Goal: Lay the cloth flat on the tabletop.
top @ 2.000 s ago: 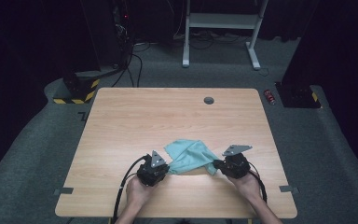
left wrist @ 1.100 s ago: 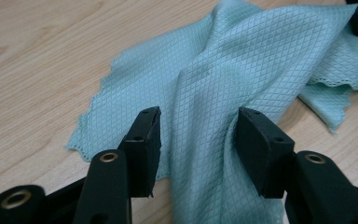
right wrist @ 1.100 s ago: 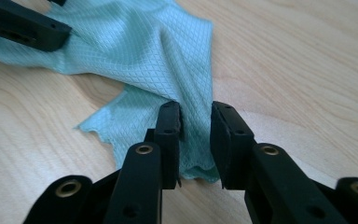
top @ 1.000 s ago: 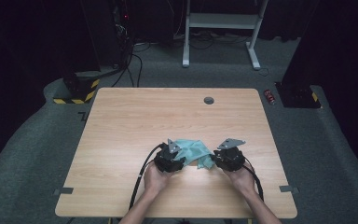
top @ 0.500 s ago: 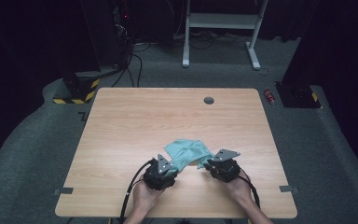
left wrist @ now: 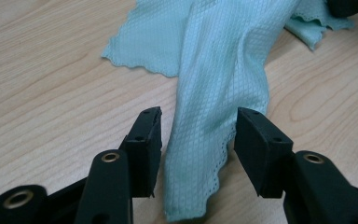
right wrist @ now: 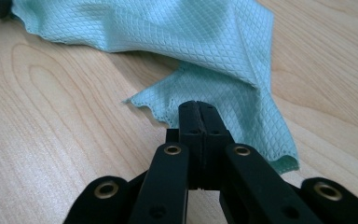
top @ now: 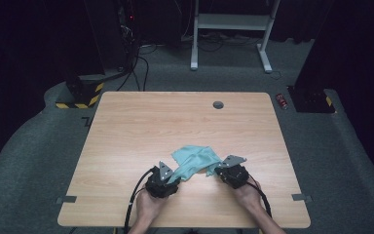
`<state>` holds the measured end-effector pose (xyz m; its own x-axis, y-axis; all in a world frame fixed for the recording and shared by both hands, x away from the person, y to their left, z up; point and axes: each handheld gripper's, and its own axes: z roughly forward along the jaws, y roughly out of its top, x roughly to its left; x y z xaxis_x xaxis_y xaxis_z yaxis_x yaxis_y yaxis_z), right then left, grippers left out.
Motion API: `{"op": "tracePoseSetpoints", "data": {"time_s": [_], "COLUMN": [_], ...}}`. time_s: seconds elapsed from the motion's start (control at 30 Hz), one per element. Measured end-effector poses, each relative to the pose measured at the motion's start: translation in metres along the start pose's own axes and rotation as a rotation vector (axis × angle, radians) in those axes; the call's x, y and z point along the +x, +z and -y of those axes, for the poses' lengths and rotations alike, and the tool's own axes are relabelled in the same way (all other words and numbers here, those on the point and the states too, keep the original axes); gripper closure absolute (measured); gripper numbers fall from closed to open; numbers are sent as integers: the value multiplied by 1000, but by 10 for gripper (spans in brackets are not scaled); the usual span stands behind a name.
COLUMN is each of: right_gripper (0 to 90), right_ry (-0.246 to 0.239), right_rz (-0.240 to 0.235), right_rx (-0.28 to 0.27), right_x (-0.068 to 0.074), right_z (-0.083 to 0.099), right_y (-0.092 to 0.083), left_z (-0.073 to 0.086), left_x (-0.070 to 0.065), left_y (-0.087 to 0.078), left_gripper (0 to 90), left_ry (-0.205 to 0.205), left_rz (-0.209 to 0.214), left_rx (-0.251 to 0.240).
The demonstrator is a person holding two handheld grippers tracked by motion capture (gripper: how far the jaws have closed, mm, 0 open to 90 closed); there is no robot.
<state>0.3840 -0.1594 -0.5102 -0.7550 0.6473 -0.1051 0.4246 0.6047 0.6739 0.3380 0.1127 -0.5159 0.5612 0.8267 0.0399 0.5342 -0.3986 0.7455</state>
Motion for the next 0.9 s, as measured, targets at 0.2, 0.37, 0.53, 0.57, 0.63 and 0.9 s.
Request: {"op": "tracePoseSetpoints", "data": {"time_s": [0.2,0.37,0.53,0.57,0.63,0.9], "right_gripper": [866,796,886,893,900,900], "right_ry": [-5,-10,-11,-29,-32,-1], "right_rz": [-26,-40,-20,-6,-6,-42], "right_rx": [-37,-13,-2,-2,3,-47], "right_x": [2,5,5,5,6,3], "right_z": [0,1,5,5,4,5], "right_y": [-11,-5,0,1,0,-17], "left_z": [1,-1,-3,-3,-4,-5], "left_x": [0,0,1,0,0,0], "left_y": [-2,-2,-4,-4,-5,-7], "left_gripper": [542,573,582,584,589,647], "left_ry": [6,-1,16,15,11,32], "left_rz": [0,14,4,7,12,28], "left_rx": [-5,-10,-15,-18,-23,-13]}}
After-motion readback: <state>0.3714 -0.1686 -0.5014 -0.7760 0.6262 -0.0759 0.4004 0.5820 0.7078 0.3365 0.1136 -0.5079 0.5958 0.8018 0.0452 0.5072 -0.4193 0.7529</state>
